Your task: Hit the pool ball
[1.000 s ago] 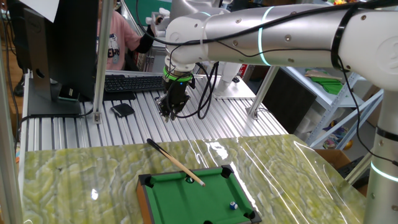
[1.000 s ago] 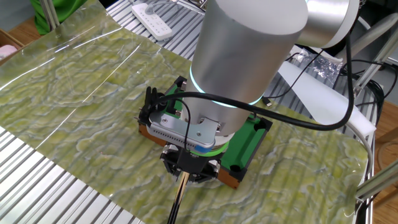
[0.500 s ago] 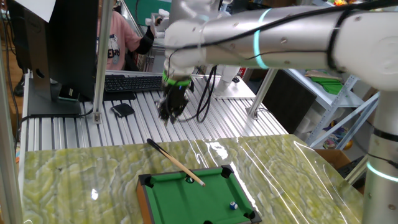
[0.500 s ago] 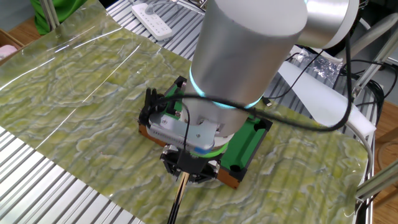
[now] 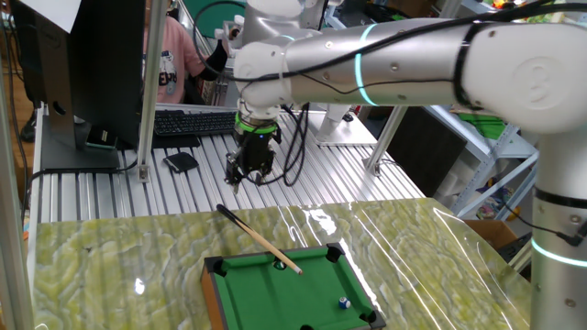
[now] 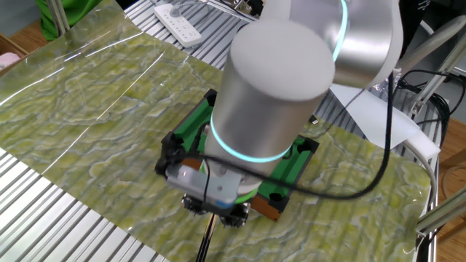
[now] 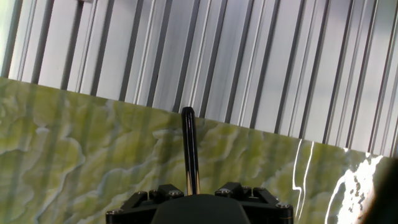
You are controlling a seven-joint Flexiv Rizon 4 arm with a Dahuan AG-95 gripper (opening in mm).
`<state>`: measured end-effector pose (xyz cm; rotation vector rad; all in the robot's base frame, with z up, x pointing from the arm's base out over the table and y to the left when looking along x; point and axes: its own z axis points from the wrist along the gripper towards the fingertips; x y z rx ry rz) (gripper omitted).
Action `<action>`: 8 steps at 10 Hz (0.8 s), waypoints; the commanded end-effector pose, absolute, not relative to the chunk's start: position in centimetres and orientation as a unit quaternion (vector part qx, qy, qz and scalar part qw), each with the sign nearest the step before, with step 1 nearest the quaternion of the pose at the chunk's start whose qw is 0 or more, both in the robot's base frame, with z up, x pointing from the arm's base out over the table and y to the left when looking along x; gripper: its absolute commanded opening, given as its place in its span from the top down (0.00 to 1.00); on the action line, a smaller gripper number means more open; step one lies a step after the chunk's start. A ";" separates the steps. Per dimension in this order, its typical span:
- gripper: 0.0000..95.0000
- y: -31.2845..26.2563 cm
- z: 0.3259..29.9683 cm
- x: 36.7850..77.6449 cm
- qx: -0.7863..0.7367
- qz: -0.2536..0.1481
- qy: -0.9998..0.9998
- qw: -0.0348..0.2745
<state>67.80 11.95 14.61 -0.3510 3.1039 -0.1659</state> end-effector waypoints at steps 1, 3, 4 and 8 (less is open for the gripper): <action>0.40 12.1 14.2 68.0 -0.111 -0.053 0.992 0.004; 0.40 12.0 13.9 67.9 -0.110 -0.052 0.993 0.004; 0.40 12.0 13.7 67.9 -0.110 -0.052 0.993 0.004; 0.40 11.8 12.7 67.8 -0.105 -0.052 0.993 0.004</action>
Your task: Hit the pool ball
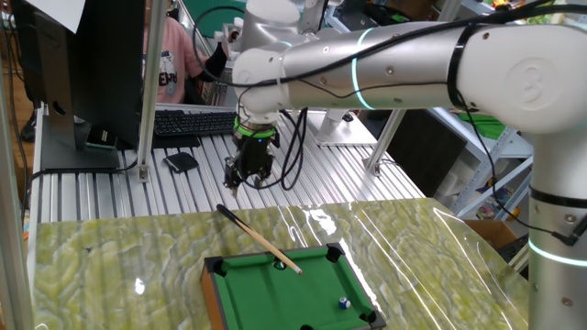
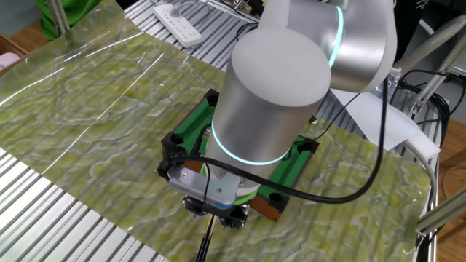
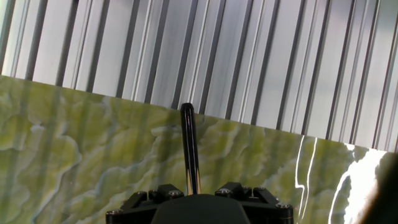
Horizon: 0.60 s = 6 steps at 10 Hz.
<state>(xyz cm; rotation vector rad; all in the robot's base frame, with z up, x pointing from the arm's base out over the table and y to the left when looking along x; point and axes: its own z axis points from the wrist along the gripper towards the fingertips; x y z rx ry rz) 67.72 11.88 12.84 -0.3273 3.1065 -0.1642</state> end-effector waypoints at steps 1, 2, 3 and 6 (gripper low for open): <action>0.40 11.5 12.6 67.8 -0.107 -0.052 0.993 0.004; 0.40 11.3 12.6 67.8 -0.109 -0.051 0.993 0.003; 0.40 11.1 12.5 67.7 -0.112 -0.052 0.992 0.003; 0.60 11.1 12.5 67.7 -0.112 -0.051 0.992 0.004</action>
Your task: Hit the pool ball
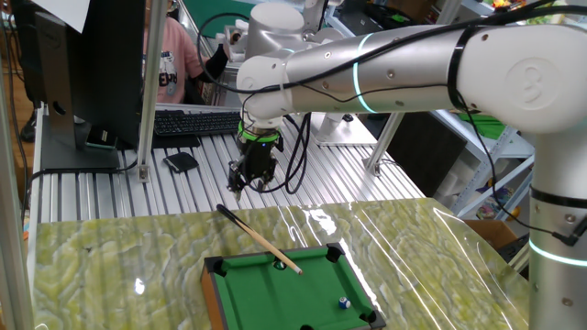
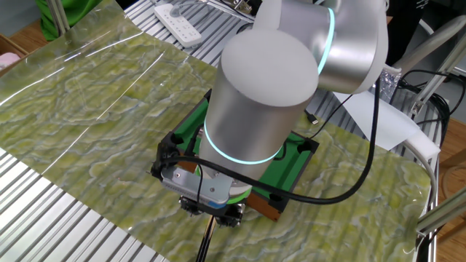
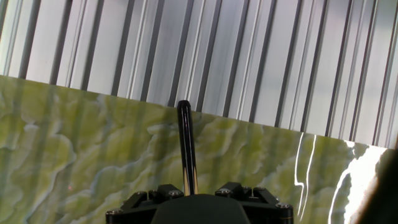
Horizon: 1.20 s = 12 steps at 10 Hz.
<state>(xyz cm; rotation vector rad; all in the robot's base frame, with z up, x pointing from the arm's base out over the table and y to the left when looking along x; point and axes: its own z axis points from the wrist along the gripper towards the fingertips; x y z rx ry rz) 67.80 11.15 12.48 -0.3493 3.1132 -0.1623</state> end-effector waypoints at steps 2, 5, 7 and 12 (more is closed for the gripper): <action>0.60 11.1 12.7 67.8 -0.112 -0.051 0.992 0.005; 0.60 11.1 12.8 67.8 -0.111 -0.052 0.992 0.005; 0.60 11.1 12.8 67.8 -0.110 -0.052 0.993 0.005; 0.60 11.1 12.8 67.8 -0.113 -0.056 0.992 0.001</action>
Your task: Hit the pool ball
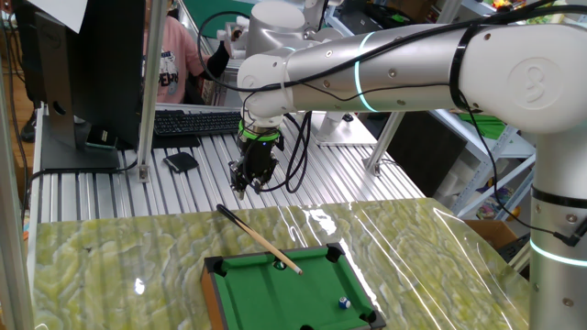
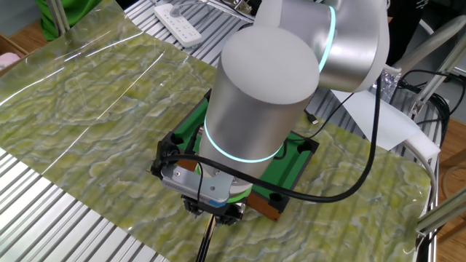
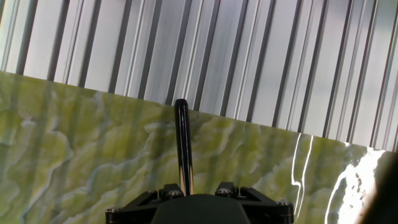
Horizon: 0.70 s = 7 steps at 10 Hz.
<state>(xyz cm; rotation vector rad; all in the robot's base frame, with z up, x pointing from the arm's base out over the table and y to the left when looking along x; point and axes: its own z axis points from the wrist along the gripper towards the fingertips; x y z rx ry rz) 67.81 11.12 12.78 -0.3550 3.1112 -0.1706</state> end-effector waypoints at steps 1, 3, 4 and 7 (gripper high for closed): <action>0.60 11.1 12.8 67.8 -0.110 -0.056 0.992 0.000; 0.60 11.1 12.8 67.8 -0.100 -0.059 0.993 -0.001; 0.60 11.1 12.8 67.8 -0.084 -0.060 0.995 0.001; 0.60 11.1 12.8 67.8 -0.062 -0.064 0.996 0.003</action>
